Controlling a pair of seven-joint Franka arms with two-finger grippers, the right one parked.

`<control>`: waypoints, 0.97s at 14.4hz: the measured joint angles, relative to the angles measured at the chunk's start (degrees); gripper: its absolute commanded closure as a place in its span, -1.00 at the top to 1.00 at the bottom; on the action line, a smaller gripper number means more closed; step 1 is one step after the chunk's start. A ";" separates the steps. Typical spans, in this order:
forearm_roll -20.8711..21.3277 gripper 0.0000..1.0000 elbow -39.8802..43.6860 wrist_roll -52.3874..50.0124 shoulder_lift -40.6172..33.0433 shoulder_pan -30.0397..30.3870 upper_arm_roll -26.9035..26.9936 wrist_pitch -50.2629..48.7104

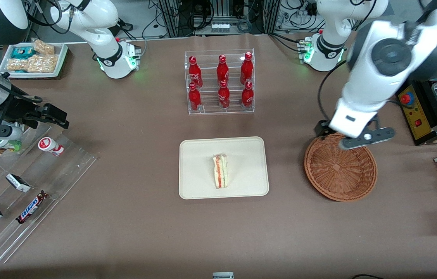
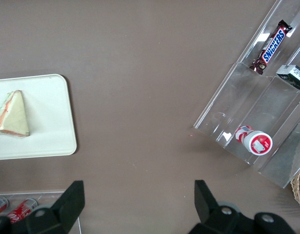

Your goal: Place sandwich from basket to tray

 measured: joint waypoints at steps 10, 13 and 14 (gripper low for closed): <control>-5.02 1.00 8.68 24.85 -5.43 0.53 11.80 -12.92; -5.49 1.00 8.88 24.98 -4.86 0.52 11.93 -12.92; -5.52 1.00 8.88 25.02 -4.57 0.52 11.92 -12.92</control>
